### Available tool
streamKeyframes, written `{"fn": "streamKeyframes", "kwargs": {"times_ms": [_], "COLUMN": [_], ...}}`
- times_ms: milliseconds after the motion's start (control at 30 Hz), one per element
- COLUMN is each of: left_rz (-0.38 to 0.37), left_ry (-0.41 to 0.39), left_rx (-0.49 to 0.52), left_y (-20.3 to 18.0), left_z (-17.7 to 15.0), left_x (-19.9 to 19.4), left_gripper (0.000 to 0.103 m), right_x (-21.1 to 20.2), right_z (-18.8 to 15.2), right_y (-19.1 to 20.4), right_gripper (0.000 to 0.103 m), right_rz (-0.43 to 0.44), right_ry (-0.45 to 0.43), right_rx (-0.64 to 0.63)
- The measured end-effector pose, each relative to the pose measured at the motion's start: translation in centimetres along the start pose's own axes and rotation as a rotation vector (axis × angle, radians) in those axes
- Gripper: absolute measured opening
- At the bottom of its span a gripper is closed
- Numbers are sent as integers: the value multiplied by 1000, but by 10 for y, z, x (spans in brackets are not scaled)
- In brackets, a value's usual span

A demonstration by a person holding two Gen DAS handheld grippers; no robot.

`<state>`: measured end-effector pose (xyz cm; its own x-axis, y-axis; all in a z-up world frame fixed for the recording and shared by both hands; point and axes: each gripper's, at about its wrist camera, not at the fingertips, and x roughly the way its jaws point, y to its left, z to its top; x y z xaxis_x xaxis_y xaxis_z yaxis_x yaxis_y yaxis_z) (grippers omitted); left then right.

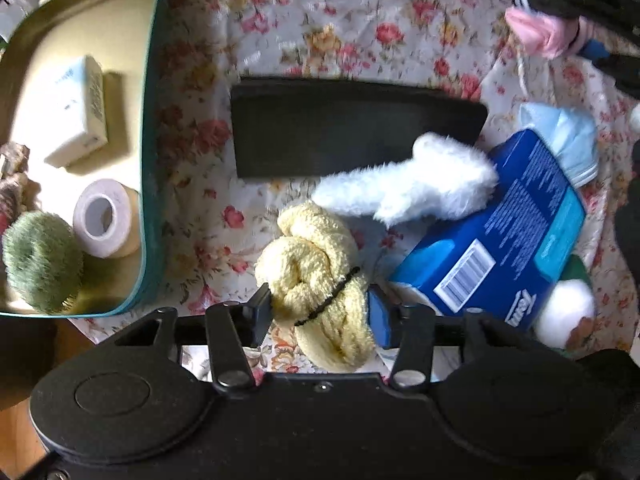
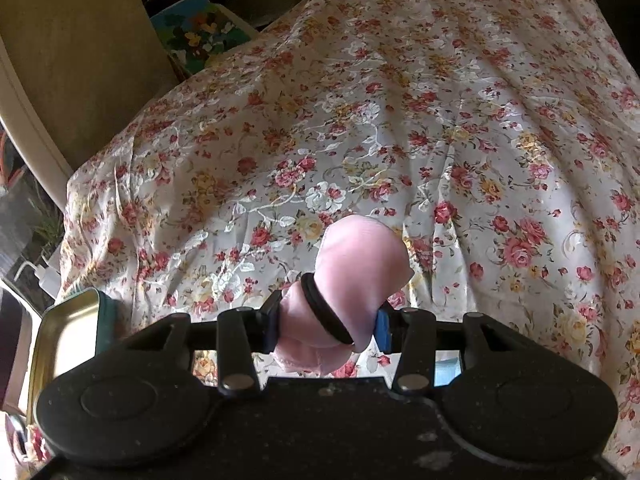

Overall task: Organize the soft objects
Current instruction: 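Carry the pink socks in the right gripper while the left carries yellow socks to the tray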

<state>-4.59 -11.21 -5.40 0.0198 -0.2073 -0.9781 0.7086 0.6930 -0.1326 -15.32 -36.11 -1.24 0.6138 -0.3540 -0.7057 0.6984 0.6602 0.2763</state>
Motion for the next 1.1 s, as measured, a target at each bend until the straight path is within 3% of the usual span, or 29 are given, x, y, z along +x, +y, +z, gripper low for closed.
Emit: {"fn": "streamKeyframes", "kwargs": {"times_ms": [267, 800, 1100], "left_rz": [-20, 21, 72], "left_ry": [-157, -385, -407], "left_rx": [-26, -343, -451], "left_y": [18, 126, 170], "left_z": [11, 33, 29], "left_x": [-50, -118, -122], "left_gripper": [46, 44, 44], "right_x": [-10, -5, -7], "right_z": [4, -9, -16], "right_y": [-11, 13, 28], "right_gripper": [44, 44, 44], "right_rz": [75, 31, 51], "right_ry": [-24, -3, 1], "right_rx": [57, -35, -101]}}
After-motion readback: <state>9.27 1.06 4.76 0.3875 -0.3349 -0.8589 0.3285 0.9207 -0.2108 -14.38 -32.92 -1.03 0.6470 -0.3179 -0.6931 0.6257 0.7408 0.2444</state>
